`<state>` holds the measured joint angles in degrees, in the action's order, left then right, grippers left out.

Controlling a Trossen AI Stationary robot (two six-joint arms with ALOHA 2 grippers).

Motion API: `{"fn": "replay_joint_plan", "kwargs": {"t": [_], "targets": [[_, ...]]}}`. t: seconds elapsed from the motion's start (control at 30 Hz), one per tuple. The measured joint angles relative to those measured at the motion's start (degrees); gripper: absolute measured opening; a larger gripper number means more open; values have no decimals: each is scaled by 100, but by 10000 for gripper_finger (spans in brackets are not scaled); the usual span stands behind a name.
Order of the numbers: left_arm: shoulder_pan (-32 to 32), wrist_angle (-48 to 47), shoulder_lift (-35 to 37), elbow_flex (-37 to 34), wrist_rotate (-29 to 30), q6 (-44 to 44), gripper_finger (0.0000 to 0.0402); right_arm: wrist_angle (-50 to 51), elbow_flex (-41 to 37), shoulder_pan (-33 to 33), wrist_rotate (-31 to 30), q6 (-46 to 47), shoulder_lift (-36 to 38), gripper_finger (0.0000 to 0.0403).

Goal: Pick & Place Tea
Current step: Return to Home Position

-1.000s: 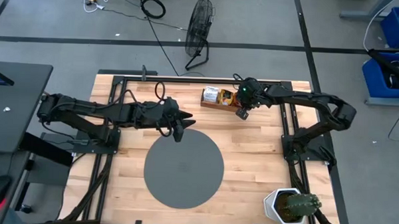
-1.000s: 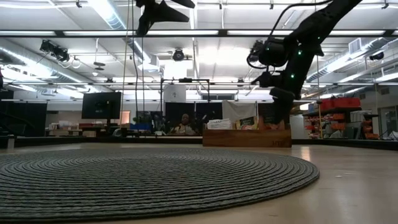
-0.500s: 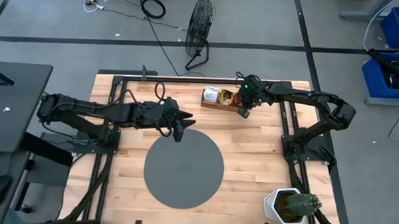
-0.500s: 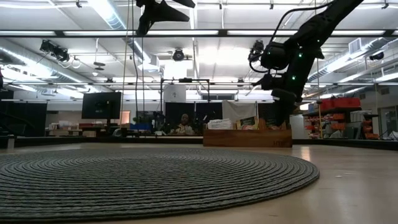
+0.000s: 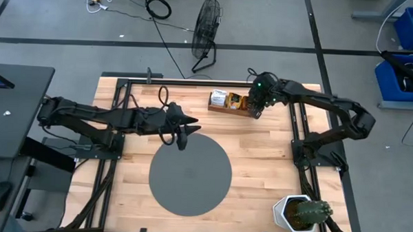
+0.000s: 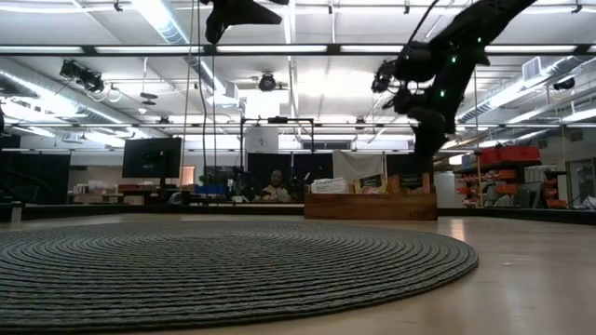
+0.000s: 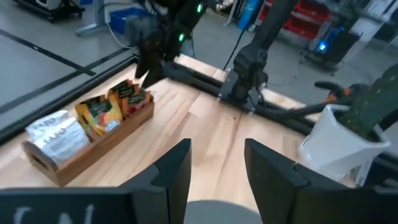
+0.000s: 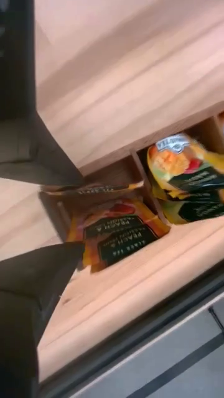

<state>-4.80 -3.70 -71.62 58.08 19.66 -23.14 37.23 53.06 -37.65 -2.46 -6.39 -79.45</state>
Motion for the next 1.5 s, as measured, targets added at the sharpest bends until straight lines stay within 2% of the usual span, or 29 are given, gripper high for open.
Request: {"fn": "replay_joint_plan", "kwargs": {"t": [0.2,0.33,0.43,0.57,0.63,0.73,0.9,1.23,1.33,1.5], "targets": [[9,-27,84,-2,80,426,128,892,506,247,142,254,538,171],[9,32,127,-113,70,558,100,872,540,650,765,1025,1175,151],[13,-11,250,-362,68,537,68,563,538,1151,1239,1564,1594,116],[13,69,572,-769,63,428,16,-28,475,1959,1384,2209,1861,32],[12,268,805,-998,3,432,7,-390,434,2313,1345,2509,1858,10],[11,719,1229,-1401,-76,527,6,-1035,393,2817,1074,2936,1762,14],[13,1554,2016,-2213,-83,624,4,-1775,382,3330,567,3037,1493,5],[13,3262,3535,-3868,-299,574,3,-2491,377,3520,765,3442,839,2],[13,3462,4008,-4264,-297,543,3,-2678,377,3583,768,3443,773,2],[13,3467,4758,-4776,-299,610,3,-2405,377,3618,688,3447,771,2]]}}
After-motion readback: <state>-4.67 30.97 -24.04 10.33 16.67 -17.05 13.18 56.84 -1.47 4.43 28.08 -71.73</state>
